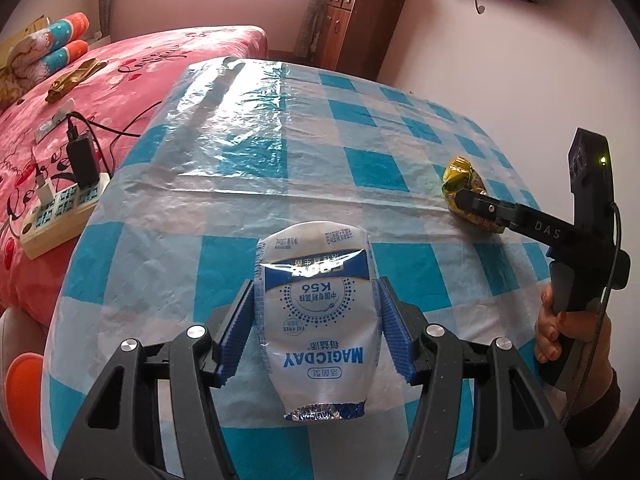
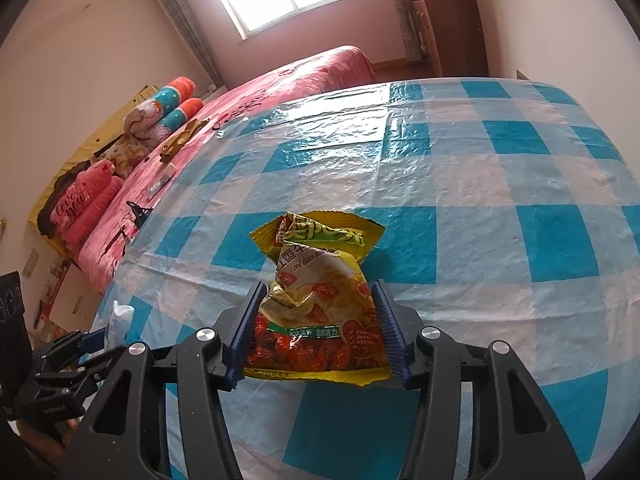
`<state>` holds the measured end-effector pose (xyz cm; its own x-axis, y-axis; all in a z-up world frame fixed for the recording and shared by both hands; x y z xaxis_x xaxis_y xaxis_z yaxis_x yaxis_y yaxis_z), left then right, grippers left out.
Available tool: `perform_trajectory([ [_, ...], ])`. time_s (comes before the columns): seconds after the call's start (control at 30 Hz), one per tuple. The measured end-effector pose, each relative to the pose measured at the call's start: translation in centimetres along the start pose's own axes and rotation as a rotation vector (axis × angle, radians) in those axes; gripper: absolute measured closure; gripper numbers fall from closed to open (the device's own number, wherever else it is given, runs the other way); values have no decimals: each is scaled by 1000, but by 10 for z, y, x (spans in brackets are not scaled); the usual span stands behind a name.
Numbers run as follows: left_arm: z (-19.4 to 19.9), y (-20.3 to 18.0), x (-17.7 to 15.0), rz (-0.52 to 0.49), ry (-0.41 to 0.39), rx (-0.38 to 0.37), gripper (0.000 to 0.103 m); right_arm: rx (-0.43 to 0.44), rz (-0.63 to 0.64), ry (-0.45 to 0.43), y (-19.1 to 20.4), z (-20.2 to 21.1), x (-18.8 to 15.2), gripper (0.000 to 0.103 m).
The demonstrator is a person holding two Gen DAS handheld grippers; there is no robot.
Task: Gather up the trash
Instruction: 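Lift milk bag and snack bag and carry both over orange bucket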
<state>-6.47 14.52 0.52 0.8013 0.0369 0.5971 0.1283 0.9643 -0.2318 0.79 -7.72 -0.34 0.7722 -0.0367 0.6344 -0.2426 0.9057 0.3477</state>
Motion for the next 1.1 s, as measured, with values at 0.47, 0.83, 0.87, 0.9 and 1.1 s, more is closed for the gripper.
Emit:
perform_trajectory([
  [0.47, 22, 10, -12, 16, -43, -6, 42, -16, 60, -19, 23, 14, -17, 60],
  [0.83, 13, 15, -18, -8, -20, 8, 41, -26, 113, -30, 46, 27, -26, 61],
  [0.87, 11, 14, -17, -13, -16, 11, 39, -26, 119, -30, 48, 28, -27, 61],
  [0.9, 9, 12, -16, -22, -14, 17, 34, -26, 126, -28, 51, 28, -27, 61],
  [1.1, -2, -4, -14, -107, -11, 92, 28, -21, 154, -24, 63, 31, -32, 61],
])
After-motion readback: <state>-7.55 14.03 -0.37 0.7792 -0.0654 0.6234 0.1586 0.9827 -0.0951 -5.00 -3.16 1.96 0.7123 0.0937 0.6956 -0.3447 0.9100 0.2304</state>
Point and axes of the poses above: each gripper's, at about its wrist camera, not at the fingertips, and z roughly against the way its jaws point, y to its left, x to its top, the point moved 2 cm from there along -z, roughly the way its jaws point, and after that the axes turned 2 degrees about -x, right-handed, at the moved point
